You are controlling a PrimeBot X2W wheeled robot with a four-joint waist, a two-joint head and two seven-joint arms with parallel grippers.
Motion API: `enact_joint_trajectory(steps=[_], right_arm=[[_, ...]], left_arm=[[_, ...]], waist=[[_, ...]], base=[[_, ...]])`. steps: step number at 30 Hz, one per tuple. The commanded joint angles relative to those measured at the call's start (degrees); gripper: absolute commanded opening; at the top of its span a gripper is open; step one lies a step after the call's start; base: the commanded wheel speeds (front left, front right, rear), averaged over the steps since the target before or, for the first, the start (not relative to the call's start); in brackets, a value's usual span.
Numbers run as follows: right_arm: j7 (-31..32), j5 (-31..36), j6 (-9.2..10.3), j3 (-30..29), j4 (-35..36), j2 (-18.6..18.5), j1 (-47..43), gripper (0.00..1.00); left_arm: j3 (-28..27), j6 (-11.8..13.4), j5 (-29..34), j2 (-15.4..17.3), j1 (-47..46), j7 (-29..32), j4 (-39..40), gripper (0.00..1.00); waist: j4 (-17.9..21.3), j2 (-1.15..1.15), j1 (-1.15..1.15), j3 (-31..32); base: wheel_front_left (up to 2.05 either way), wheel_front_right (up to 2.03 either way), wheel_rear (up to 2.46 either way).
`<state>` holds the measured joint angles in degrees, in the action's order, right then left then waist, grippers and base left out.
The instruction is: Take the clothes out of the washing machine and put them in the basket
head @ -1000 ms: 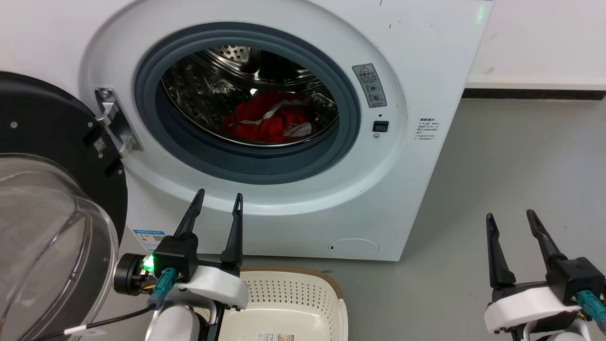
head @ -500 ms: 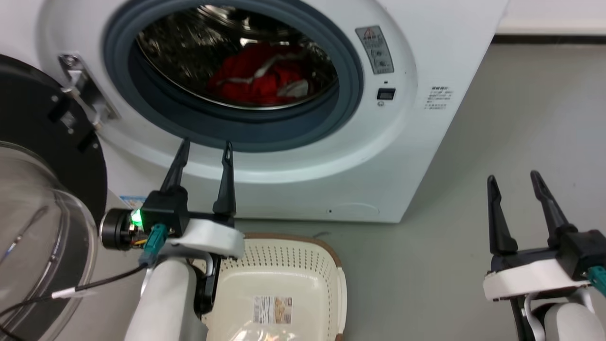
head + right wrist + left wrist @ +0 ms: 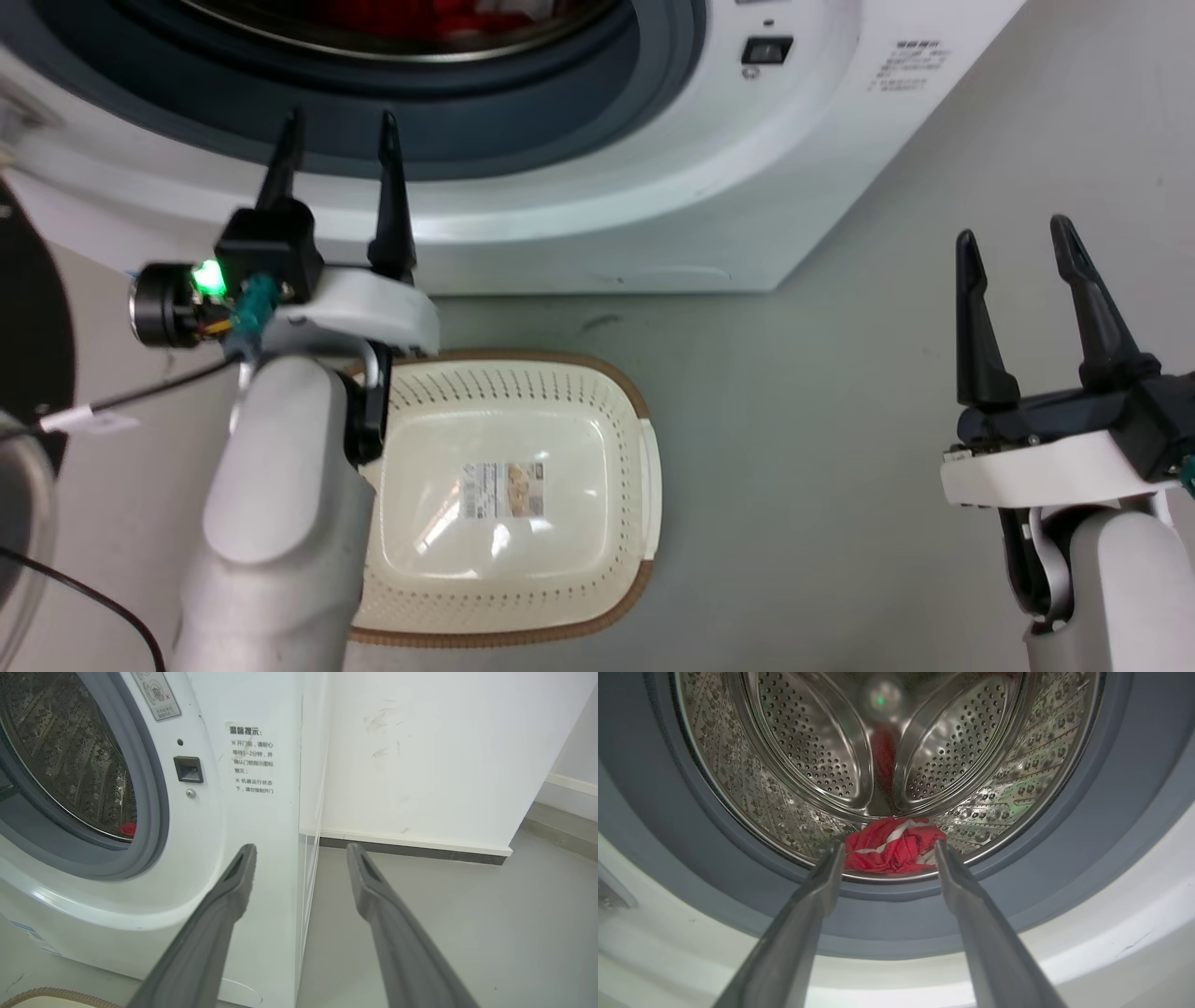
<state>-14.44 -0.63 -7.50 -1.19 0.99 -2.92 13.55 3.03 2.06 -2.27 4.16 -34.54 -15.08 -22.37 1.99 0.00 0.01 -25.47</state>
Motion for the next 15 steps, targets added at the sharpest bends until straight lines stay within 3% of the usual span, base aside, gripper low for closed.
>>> enact_joint_trajectory(steps=[1, 15], right_arm=[[-0.32, -0.24, 0.02, 0.54, -0.04, 0.07, 1.74, 1.0], [-0.83, -2.91, 0.03, 3.87, -1.29, 0.08, 5.53, 1.0]], left_arm=[[-0.49, 0.31, 0.27, 0.63, -2.98, -0.13, -1.85, 1.0], [-1.73, -0.55, 0.66, 6.11, -21.51, -0.14, -18.18, 1.0]], waist=[[2.29, 0.0, -0.01, -5.05], [7.02, 0.0, -0.01, -11.67]], base=[[0.0, 0.0, 0.0], [0.0, 0.0, 0.0]])
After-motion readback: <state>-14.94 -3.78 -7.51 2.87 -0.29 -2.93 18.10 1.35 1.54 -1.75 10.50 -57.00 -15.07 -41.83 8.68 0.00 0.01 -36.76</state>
